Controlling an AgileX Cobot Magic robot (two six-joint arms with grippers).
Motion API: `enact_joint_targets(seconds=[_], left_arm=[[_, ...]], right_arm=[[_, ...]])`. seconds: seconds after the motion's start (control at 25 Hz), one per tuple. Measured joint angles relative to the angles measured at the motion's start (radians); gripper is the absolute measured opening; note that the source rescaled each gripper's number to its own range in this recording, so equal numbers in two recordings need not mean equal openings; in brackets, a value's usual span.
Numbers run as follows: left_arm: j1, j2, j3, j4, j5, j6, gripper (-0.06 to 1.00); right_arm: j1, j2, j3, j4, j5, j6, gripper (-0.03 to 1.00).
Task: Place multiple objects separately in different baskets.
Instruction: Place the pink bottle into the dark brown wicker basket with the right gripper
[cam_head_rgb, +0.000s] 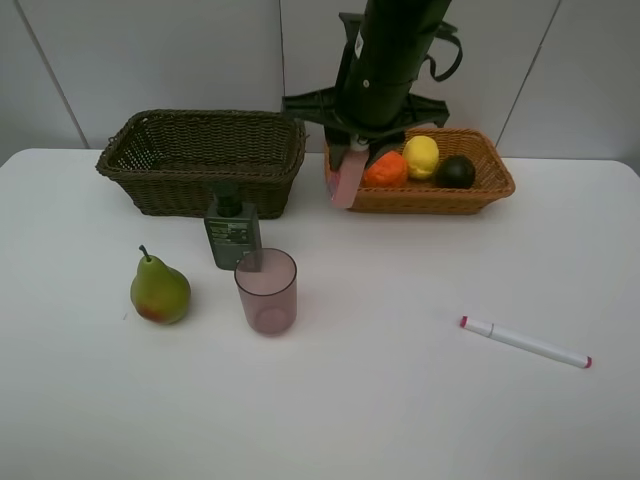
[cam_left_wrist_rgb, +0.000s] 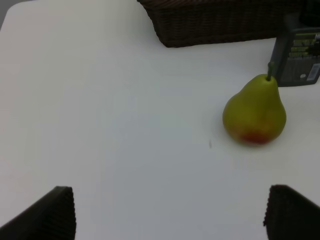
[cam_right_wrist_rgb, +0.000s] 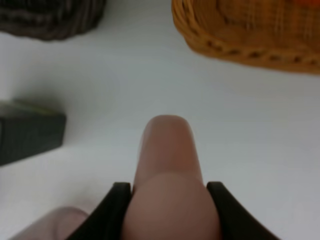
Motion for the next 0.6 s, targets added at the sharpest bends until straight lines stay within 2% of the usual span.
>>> enact_joint_targets(seconds=[0.16, 0.44, 0.6], left_arm=[[0.0, 0.0, 0.0, 0.0, 0.0, 0.0, 1.0], [0.0, 0.0, 0.0, 0.0, 0.0, 0.0, 1.0], [0.0, 0.0, 0.0, 0.0, 0.0, 0.0, 1.0]], right_arm=[[0.0, 0.0, -0.056, -0.06, -0.127, 0.0, 0.22], [0.0, 0.024, -0.058, -0.125, -0.459, 0.0, 0.22], [-0.001, 0.078, -0.059, -0.144, -0.589, 0.0, 0.22]])
